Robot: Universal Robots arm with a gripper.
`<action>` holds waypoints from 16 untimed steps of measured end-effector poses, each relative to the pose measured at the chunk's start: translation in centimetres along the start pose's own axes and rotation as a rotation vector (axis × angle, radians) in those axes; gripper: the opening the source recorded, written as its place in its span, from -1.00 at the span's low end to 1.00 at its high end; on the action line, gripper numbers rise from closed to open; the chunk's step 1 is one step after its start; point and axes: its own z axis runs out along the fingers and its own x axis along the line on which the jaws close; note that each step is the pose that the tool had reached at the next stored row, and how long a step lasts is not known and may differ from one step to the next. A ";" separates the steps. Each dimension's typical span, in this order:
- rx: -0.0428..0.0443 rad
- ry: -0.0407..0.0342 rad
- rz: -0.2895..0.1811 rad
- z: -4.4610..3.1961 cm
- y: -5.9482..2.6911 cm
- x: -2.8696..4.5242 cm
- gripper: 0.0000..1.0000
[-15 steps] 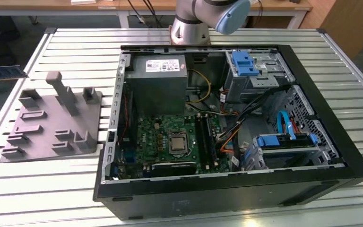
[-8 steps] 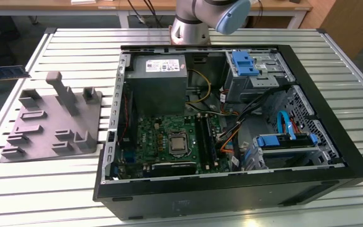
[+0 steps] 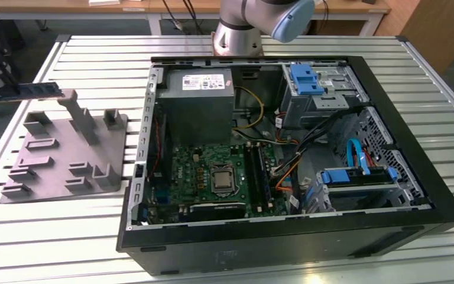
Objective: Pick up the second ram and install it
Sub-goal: 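Pick up the second ram and move it above second insertion slot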
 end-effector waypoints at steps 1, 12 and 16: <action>-0.0002 0.0000 0.000 0.00 -0.43 0.03 -0.73; -0.0008 -0.0001 0.000 0.09 -5.17 0.36 -0.73; -0.0008 -0.0001 0.000 0.12 -6.88 0.48 -0.73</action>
